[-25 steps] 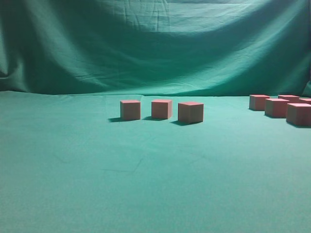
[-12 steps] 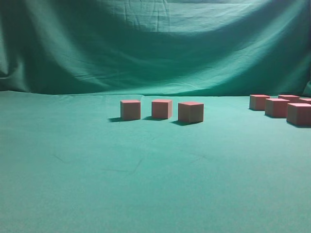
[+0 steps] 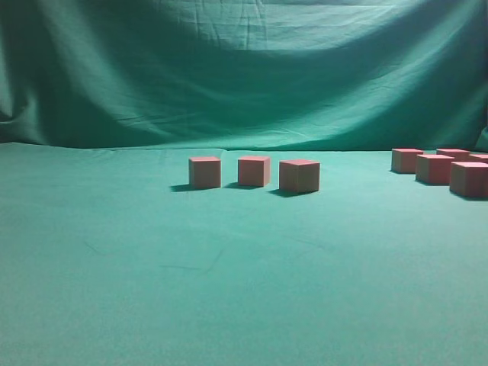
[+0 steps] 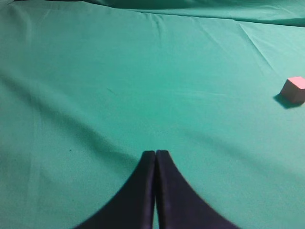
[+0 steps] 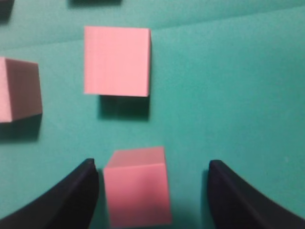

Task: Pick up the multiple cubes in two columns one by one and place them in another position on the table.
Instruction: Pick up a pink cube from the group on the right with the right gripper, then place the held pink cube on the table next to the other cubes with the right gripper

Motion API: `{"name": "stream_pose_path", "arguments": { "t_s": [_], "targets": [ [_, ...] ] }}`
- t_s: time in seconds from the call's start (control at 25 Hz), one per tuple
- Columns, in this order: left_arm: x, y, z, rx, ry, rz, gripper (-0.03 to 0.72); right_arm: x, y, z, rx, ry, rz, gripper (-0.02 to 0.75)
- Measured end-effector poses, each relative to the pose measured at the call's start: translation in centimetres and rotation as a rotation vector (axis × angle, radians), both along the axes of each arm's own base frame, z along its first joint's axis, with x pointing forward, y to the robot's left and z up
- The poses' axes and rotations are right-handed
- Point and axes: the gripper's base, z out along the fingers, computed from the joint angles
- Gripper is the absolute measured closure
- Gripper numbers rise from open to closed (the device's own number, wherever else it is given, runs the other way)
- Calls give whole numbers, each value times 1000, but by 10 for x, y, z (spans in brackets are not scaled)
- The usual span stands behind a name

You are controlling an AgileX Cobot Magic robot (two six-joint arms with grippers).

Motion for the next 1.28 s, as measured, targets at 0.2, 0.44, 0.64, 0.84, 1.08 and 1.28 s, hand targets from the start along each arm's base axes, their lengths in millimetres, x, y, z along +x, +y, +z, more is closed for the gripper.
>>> {"name": "stream_pose_path", "arguments": {
  "t_s": [0.2, 0.44, 0.64, 0.84, 1.08, 1.28],
  "targets": [
    [0, 0, 0, 0, 0, 0, 688, 2, 0, -4, 5, -1, -4, 415],
    [0, 0, 0, 0, 0, 0, 688, 3, 5, 1, 9, 45, 9, 478],
    [0, 0, 0, 0, 0, 0, 688, 6, 40, 44, 28, 29, 117, 478],
    [0, 0, 0, 0, 0, 0, 688, 5, 106, 98, 102, -32, 277, 478],
    [0, 0, 0, 0, 0, 0, 688, -15, 190, 139, 212, -144, 407, 478],
    [0, 0, 0, 0, 0, 0, 688, -18, 250, 129, 254, -110, 441, 478]
  ]
}}
